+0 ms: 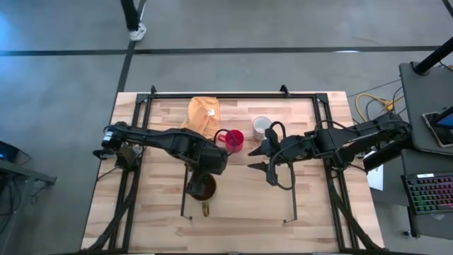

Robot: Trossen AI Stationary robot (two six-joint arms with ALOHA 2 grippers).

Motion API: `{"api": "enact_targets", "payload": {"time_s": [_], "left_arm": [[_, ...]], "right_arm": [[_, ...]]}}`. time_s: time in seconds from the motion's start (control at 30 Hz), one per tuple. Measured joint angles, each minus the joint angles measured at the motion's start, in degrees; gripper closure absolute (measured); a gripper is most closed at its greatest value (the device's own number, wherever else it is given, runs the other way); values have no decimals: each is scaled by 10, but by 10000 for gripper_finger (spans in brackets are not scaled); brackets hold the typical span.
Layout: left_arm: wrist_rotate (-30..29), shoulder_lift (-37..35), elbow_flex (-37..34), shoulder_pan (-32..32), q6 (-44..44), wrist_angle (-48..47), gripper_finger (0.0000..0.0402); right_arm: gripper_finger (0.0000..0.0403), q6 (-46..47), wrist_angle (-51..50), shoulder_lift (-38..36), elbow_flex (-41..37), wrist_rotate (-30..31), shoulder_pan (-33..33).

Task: Stack small to large cups/mugs on shelf
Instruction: Put the green mug on the shelf

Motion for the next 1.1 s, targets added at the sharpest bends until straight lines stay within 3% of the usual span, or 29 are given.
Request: {"api": "enact_targets", "payload": {"time_s": [0.43,0.77,1.1], "left_arm": [[11,0,1,-4,60,17,323],[11,0,1,-4,83,14,381],[15,0,3,-4,82,31,336]], "right_arm": [[218,-15,0,0,-4,1,-11],[218,-16,0,0,-8,1,-17],[218,-25,1,0,-10,1,-23]]}}
